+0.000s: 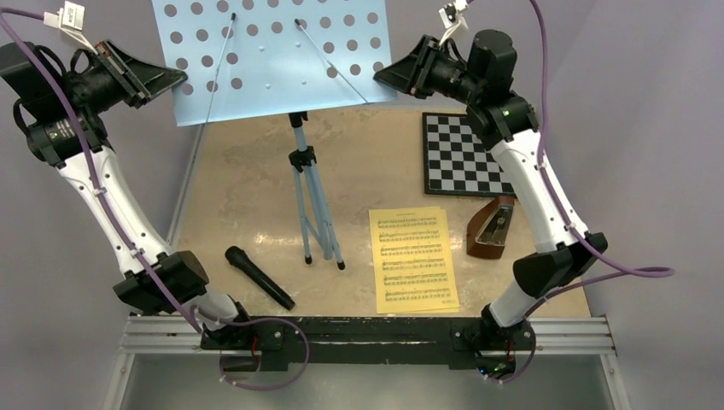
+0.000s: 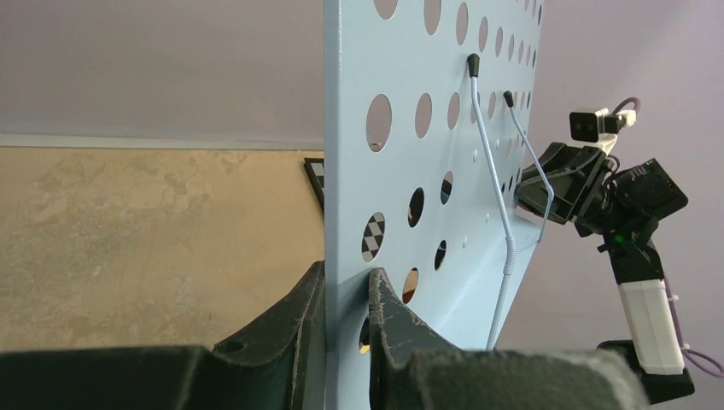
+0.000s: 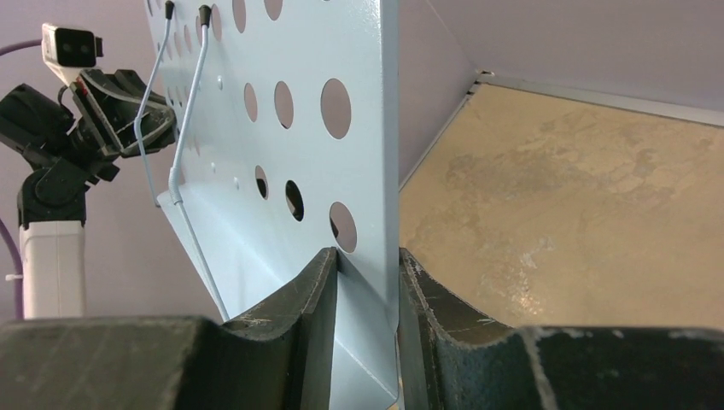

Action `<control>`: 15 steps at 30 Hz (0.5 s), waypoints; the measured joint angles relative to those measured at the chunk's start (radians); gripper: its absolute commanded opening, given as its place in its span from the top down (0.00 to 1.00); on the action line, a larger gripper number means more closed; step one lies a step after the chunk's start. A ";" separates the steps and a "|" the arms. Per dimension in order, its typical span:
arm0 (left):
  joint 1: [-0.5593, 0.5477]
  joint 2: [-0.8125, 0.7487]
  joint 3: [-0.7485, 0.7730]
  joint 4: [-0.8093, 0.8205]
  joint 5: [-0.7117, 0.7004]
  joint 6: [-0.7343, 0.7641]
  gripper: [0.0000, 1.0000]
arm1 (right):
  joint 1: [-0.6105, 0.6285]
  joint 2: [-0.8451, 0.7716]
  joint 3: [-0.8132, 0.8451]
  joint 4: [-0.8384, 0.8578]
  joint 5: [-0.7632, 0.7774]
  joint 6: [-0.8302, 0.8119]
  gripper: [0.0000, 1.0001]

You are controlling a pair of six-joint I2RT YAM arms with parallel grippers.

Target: Pack up the instrument practice props

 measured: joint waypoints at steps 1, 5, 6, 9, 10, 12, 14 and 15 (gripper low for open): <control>-0.003 0.008 0.017 -0.015 -0.011 0.001 1.00 | 0.000 0.015 0.028 -0.024 0.001 0.000 1.00; -0.005 -0.018 0.024 -0.052 -0.036 0.007 1.00 | 0.008 0.004 0.055 -0.089 0.020 -0.010 1.00; -0.004 -0.036 0.014 -0.055 -0.046 0.007 1.00 | 0.011 -0.013 0.052 -0.106 0.029 -0.017 1.00; 0.004 -0.138 -0.058 -0.060 -0.066 0.005 1.00 | 0.023 -0.095 0.013 -0.147 0.067 -0.045 1.00; 0.008 -0.178 -0.082 -0.060 -0.072 0.005 1.00 | 0.028 -0.126 -0.004 -0.158 0.077 -0.057 1.00; 0.017 -0.247 -0.114 -0.063 -0.080 0.004 1.00 | 0.047 -0.206 -0.045 -0.192 0.112 -0.086 1.00; 0.024 -0.308 -0.127 -0.068 -0.089 0.002 1.00 | 0.066 -0.277 -0.071 -0.220 0.145 -0.113 1.00; 0.024 -0.331 -0.127 -0.067 -0.092 -0.002 1.00 | 0.080 -0.319 -0.085 -0.235 0.168 -0.128 1.00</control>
